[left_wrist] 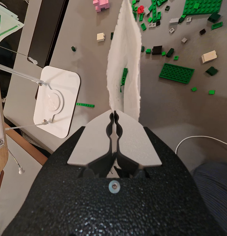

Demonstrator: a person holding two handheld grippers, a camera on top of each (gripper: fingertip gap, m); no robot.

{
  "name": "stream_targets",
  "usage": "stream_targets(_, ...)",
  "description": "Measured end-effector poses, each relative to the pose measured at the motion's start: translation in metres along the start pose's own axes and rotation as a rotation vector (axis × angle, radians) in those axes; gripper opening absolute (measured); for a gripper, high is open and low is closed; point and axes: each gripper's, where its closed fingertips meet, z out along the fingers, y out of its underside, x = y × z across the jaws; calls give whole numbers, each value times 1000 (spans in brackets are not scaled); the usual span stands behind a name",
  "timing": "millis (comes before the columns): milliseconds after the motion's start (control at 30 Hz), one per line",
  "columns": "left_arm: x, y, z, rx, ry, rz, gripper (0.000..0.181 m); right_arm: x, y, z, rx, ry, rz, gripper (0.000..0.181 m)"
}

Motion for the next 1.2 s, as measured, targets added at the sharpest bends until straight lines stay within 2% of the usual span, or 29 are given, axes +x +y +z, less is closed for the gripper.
stream_targets(233,-1,0,0,0,-2,-2,0,42,50,-8,-33,140,204,22)
stream_targets(533,-2,1,1,-4,-3,-6,0,74,83,-29,8,234,335,24)
stream_targets(633,-2,1,2,-8,-5,-4,0,71,83,-32,62,208,349,22)
stream_targets(800,-2,1,3,-15,-6,-5,0,66,96,-20,8,166,330,19)
stream_targets(967,-2,1,3,-15,-6,-5,0,52,88,-11,16,77,277,16)
stream_targets(1200,-1,1,3,-18,-3,-2,0,6,73,-12,45,-188,171,9)
